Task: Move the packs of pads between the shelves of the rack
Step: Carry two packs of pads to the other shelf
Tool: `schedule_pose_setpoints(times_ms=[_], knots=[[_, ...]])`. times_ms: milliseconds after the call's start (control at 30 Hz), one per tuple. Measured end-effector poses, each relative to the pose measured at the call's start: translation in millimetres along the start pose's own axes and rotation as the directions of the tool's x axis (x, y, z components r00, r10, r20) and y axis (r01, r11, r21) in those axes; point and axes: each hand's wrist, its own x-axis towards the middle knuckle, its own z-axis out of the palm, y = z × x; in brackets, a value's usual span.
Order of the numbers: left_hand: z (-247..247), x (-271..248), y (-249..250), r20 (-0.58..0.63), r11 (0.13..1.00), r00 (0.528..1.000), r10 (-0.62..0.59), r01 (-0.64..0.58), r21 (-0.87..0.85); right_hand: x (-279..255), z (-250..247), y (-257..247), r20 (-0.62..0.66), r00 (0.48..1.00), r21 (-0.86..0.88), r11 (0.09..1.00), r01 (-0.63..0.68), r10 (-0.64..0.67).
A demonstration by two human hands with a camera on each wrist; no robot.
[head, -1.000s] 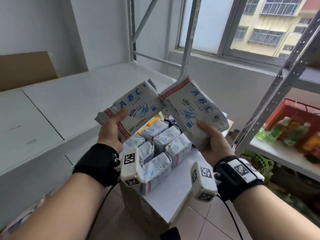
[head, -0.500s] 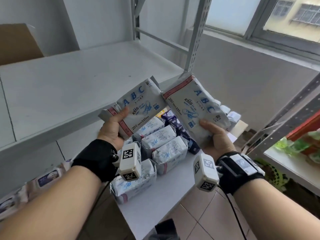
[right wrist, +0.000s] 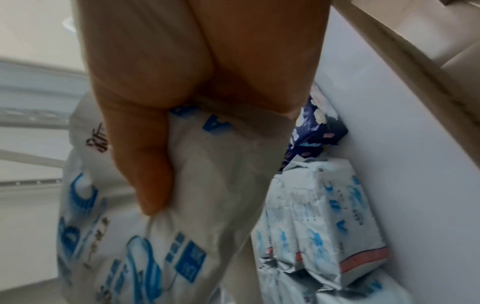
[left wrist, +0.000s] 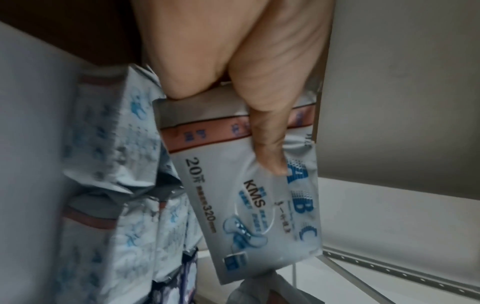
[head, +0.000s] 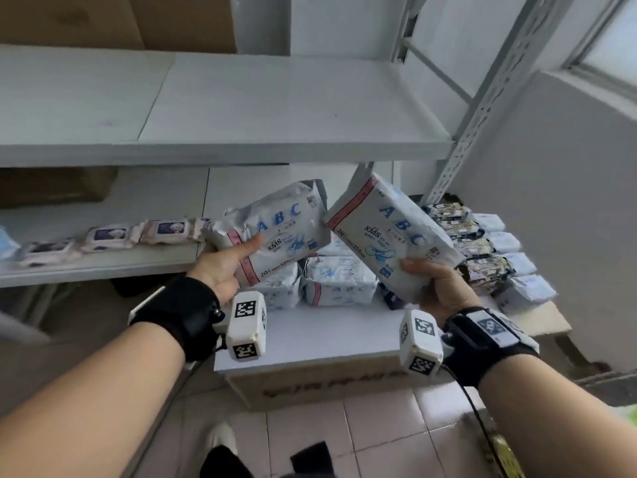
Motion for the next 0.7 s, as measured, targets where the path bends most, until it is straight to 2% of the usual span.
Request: schedule_pose_setpoints(times_ms=[133,300,467,700], knots=[[-26,-15,-28,-0.107,1.000,0.994,0.012,-0.010,0.017,9,-11,14,0.024,0.999,-0.165,0.986,-0.019,0.023],[-55,-17,-68,-0.241,0.992,0.970,0.042,-0.011,0.126,24,-23,40,0.077,0.997,-0.345,0.939,-0.005,0.033],[-79,-7,-108,-0.289,0.980,0.957,-0.018,0.074,0.186,36,-40,62,0.123,0.988,-0.571,0.821,-0.006,0.093],[-101,18,-145,-0.314,0.959,0.945,-0.086,0.164,0.231,61,-60,95,0.152,0.975,-0.637,0.771,-0.027,0.160]])
